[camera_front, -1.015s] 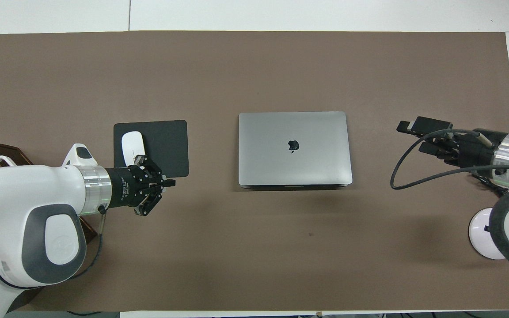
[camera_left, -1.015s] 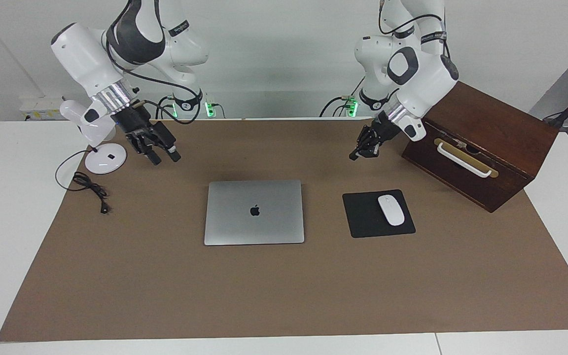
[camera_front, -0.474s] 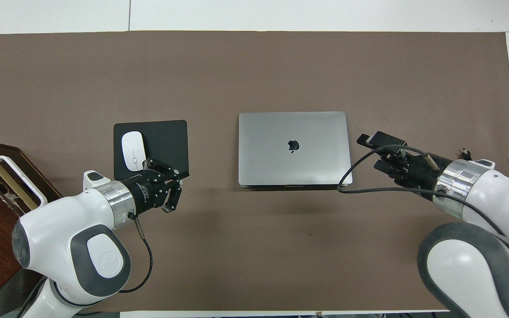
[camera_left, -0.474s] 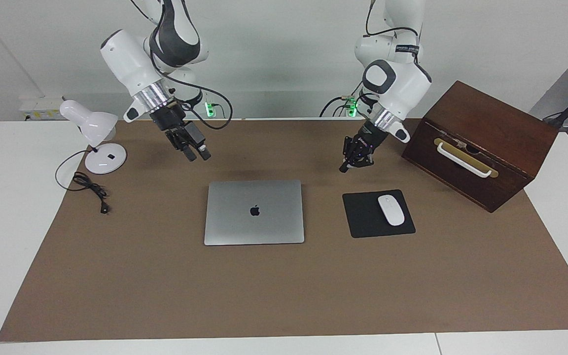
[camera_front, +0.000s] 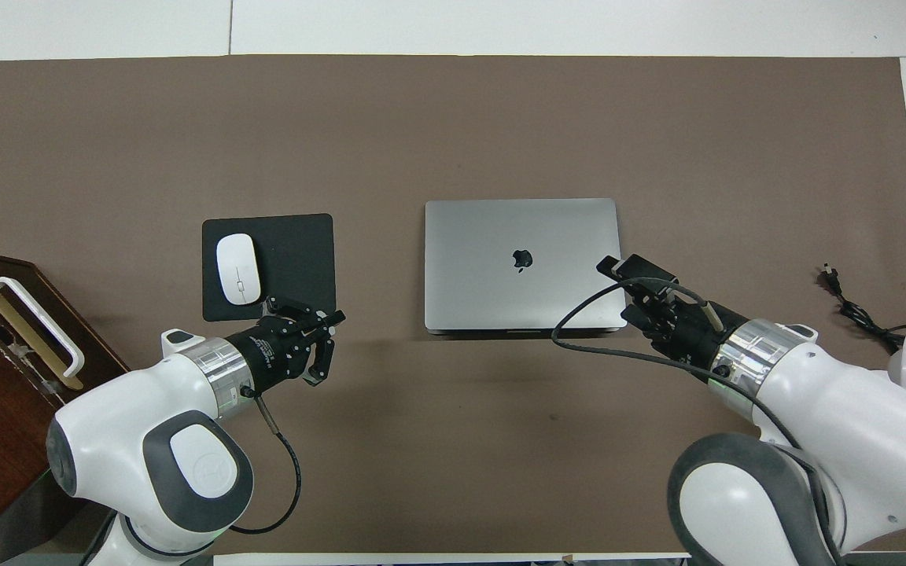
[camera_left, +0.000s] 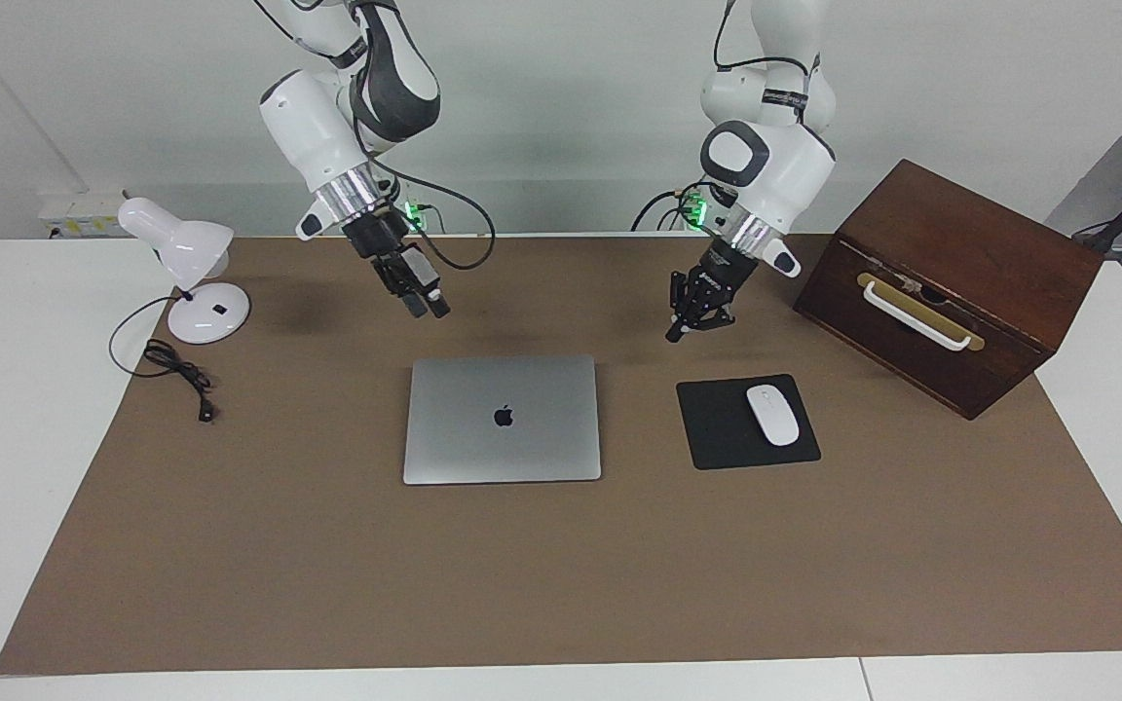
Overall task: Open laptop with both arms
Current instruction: 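Move the left gripper and the right gripper toward the laptop's near edge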
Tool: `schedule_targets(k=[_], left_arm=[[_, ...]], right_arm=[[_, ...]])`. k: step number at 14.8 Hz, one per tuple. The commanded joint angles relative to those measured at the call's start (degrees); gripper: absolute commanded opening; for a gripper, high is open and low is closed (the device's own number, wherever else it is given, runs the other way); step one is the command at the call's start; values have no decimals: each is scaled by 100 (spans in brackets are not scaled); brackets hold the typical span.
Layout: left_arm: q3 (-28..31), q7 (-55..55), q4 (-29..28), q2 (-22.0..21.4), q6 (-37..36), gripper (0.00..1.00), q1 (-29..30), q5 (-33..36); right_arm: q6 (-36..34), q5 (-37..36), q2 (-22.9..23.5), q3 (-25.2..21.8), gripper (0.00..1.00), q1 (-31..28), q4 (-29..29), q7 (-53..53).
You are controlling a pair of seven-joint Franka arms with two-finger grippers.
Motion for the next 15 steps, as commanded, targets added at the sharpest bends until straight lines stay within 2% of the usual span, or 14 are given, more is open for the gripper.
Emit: schedule_targets(k=[1, 2, 5, 8, 11, 15], left_arm=[[56, 177, 22, 296, 404, 0, -416, -1272], [56, 265, 22, 349, 624, 0, -653, -1431], [56, 738, 83, 525, 643, 0, -699, -1836], [56, 1826, 144, 674, 643, 0, -1067, -2905], [56, 2830, 223, 806, 530, 0, -1121, -3883], [56, 2885, 531, 1158, 520, 0, -1226, -4026]], right_arm=[[536, 706, 70, -2, 100, 423, -187, 14], [633, 918, 105, -2, 100, 511, -222, 14], [1396, 1585, 412, -2, 100, 1055, -363, -65], [1626, 2472, 579, -2, 100, 1259, -354, -783], [1750, 3369, 694, -2, 100, 1356, -328, -1846], [1750, 3759, 870, -2, 100, 1356, -310, -2412]])
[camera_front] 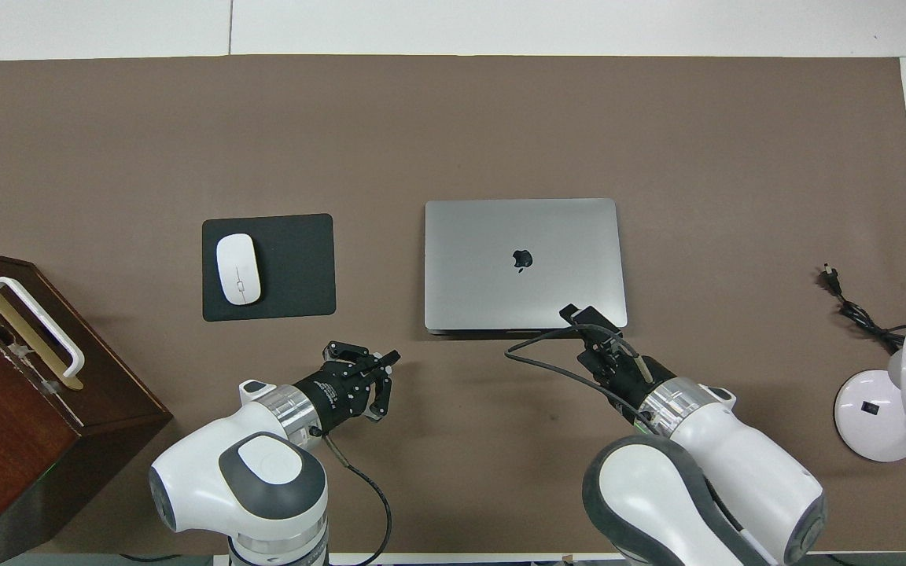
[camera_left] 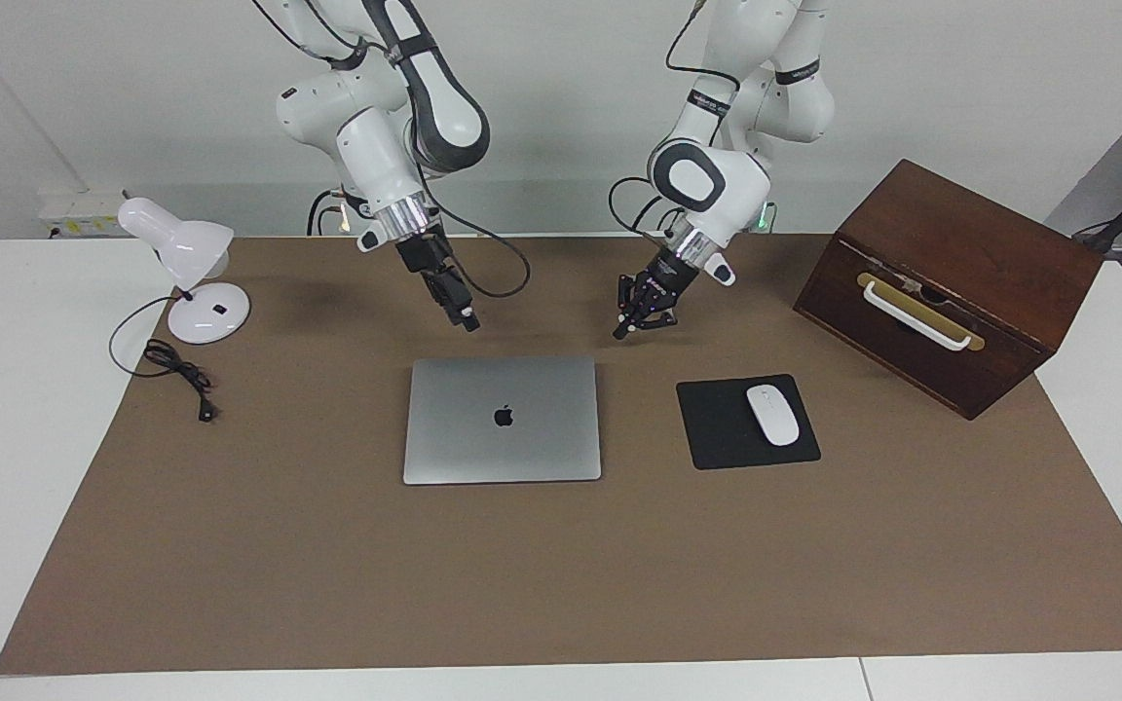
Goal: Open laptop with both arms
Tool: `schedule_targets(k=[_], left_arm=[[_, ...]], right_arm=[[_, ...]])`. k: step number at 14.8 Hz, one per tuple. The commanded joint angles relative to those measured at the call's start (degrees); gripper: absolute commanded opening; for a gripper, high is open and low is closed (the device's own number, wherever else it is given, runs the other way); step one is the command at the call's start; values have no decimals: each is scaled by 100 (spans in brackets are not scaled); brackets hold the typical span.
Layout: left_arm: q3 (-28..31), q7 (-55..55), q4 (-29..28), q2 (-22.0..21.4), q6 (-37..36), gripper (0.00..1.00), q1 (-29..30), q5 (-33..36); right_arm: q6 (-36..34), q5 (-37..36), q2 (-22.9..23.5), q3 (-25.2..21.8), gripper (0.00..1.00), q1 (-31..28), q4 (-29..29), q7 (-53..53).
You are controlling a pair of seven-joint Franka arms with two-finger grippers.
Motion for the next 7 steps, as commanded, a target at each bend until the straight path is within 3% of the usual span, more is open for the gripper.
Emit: schedule_targets(k=[1, 7], left_arm=[[72, 193, 339, 316, 15, 0, -101, -208], [81, 202, 805, 800, 41, 0, -250, -410]], right_arm=[[123, 231, 140, -5, 100, 35, 44, -286], [123, 319, 448, -5, 100, 35, 202, -303]])
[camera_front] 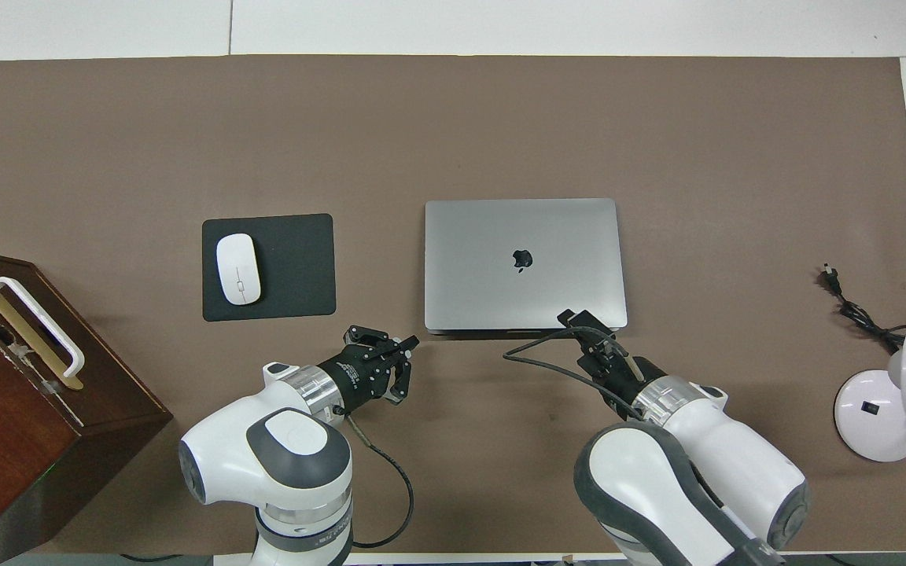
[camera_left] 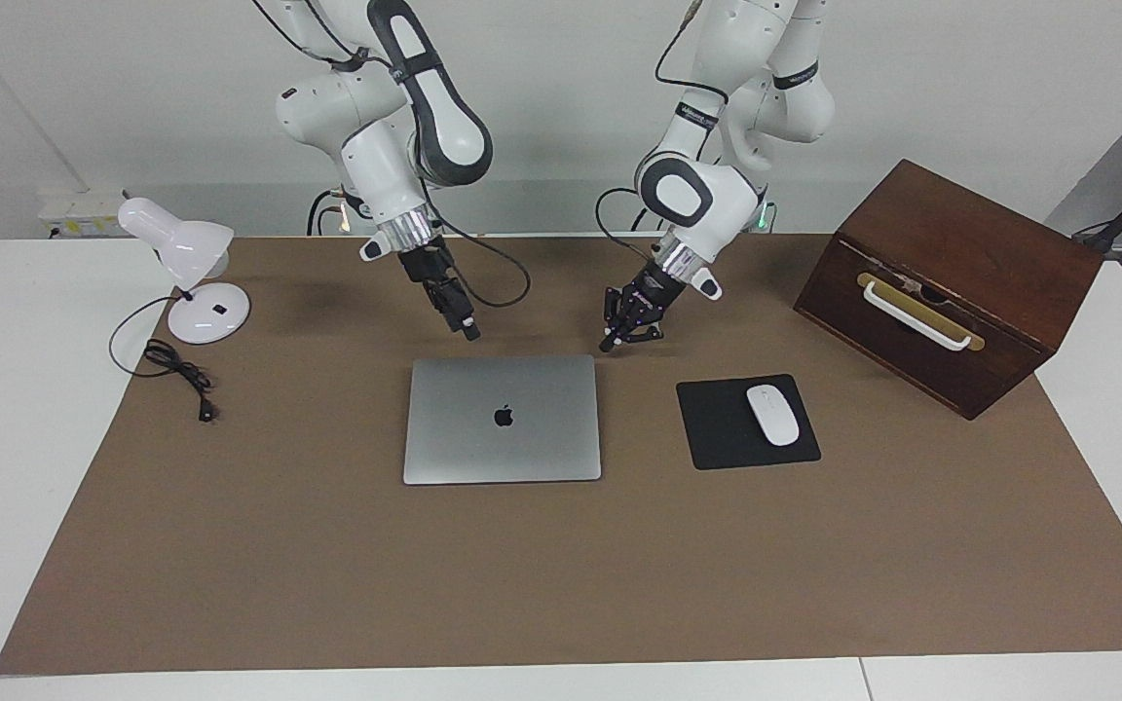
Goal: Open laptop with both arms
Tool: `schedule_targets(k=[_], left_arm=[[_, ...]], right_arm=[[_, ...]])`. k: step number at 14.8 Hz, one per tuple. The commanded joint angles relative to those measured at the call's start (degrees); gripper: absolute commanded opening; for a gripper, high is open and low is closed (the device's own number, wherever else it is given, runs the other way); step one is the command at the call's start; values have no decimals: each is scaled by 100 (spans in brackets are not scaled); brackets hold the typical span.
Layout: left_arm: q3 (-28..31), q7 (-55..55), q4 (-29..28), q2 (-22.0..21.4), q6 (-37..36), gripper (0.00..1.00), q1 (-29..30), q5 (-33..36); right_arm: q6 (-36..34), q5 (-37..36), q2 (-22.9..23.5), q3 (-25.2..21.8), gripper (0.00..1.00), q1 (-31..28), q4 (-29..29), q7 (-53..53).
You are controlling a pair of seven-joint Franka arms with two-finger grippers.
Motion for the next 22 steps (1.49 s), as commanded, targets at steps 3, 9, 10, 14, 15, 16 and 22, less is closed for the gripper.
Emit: schedule_targets(k=[3, 9, 10, 14, 15, 16, 22], left_arm=[[81, 189, 481, 505, 85, 0, -206, -264], [81, 189, 683, 672, 103, 0, -197, -282], [81, 189, 735, 716, 103, 0, -197, -290], [89, 189, 850, 830, 129, 0, -197, -290], [89, 189, 876, 839, 129, 0, -188, -290], [89, 189, 877, 839, 138, 0, -179, -290], [98, 189, 894, 892, 129, 0, -100, -290]], right_arm=[[123, 253, 291, -14, 100, 35, 246, -242], [114, 253, 388, -14, 100, 26, 334, -277], [114, 253, 388, -14, 100, 17, 334, -321], [114, 253, 397, -14, 100, 0, 334, -356], [106, 253, 388, -14, 100, 0, 334, -356], [106, 253, 397, -14, 100, 0, 334, -374], [106, 253, 467, -14, 100, -27, 431, -391]])
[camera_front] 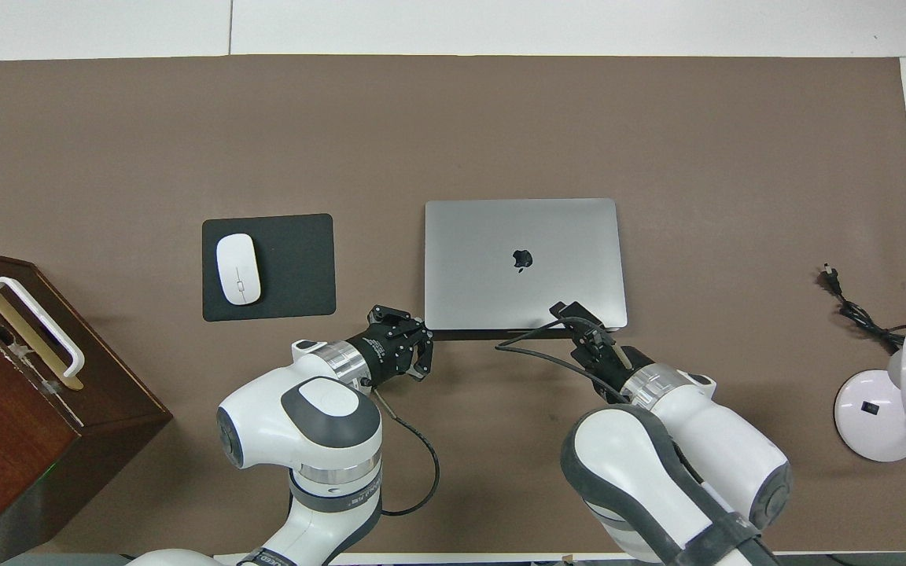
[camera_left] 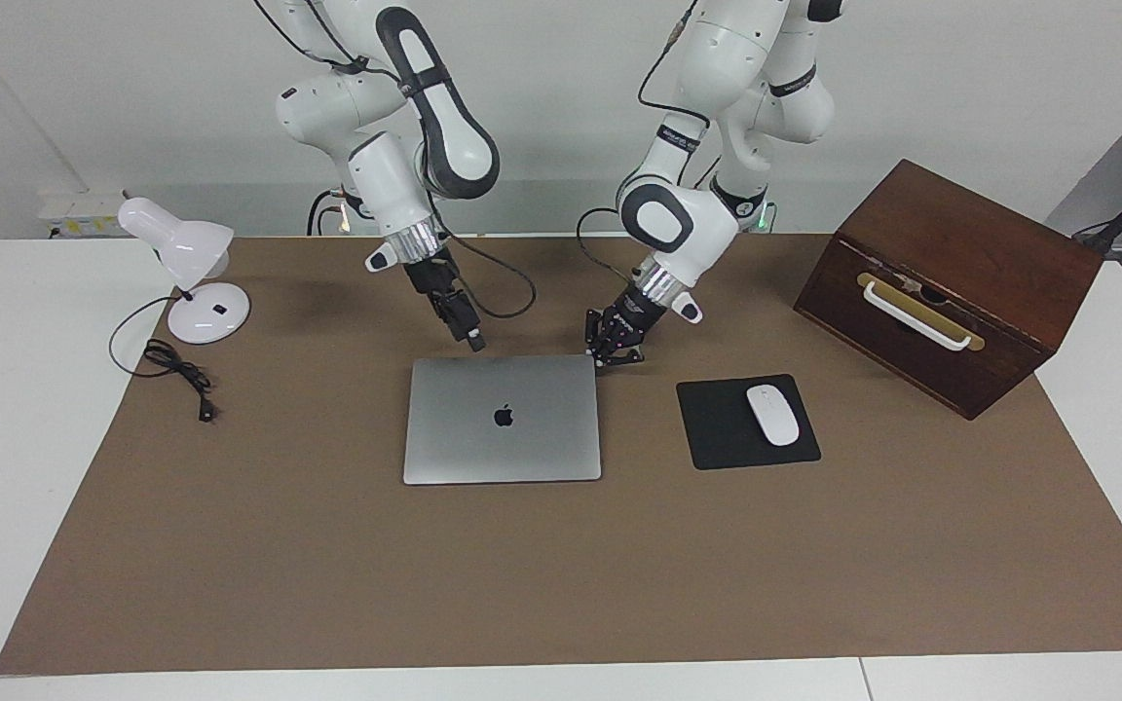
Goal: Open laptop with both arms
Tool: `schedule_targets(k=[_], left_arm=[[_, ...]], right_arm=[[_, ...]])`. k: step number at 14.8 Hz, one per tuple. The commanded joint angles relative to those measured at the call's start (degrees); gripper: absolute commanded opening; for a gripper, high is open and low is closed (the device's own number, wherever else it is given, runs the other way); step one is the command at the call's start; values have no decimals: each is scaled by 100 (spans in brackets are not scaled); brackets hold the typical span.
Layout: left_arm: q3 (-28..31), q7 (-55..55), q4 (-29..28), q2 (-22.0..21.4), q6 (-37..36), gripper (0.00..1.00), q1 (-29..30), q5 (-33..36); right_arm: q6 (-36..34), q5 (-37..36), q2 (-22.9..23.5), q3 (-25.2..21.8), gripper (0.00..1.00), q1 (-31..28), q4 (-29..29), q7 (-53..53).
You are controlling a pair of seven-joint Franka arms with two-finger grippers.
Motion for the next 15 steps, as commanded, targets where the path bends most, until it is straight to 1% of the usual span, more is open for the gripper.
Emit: schedule_targets(k=[1, 7, 10, 15], left_arm=[[11, 174, 150, 135, 110, 0, 6, -182], [11, 182, 150, 214, 119, 0, -3, -182], [2, 182, 150, 214, 119, 0, -3, -182], [2, 182, 150, 223, 110, 0, 6, -182]], right_arm=[[97, 252, 149, 1, 100, -23, 155, -295], [61, 252, 220, 1, 100, -41, 173, -312], [61, 252, 369, 1, 100, -41, 225, -312], [53, 252, 448, 1, 100, -58, 287, -330]])
